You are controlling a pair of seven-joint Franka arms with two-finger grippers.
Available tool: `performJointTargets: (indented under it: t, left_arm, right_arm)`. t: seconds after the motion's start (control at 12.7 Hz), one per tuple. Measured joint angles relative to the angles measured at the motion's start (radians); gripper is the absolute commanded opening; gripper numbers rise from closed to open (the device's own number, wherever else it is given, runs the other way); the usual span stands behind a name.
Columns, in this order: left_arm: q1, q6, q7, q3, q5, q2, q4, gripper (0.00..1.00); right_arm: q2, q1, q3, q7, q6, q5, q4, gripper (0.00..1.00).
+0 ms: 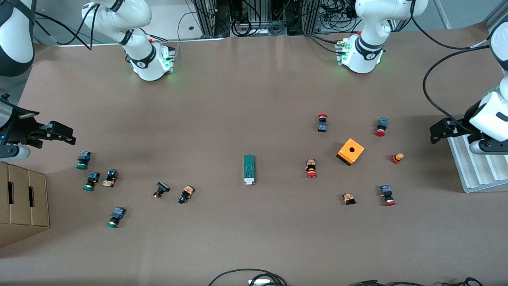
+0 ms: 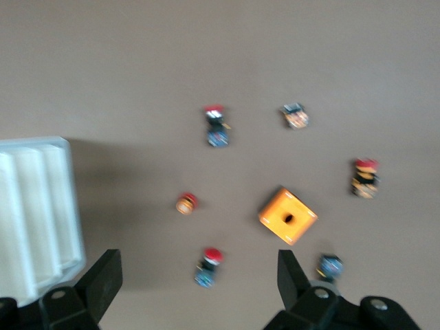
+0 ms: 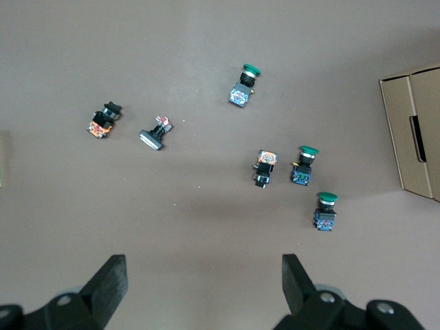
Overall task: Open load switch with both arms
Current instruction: 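Move the left gripper toward the green load switch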
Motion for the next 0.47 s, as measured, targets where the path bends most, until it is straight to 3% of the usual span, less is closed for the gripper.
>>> performJointTargets:
  t: [0.24, 0.47]
  left_arm:
    - [-0.006, -0.034, -0.002, -0.001, -0.165, 0.029, 0.002, 1.0]
    - [-0.008, -0.035, 0.027, -0.003, -0.051, 0.055, 0.016, 1.0]
  right_arm:
    - [0.0, 0.0, 0.0, 0.0, 0.012, 0.0, 0.0, 1.0]
    - [-0.001, -0.001, -0.005, 0.0, 0.018, 0.0, 0.0, 1.0]
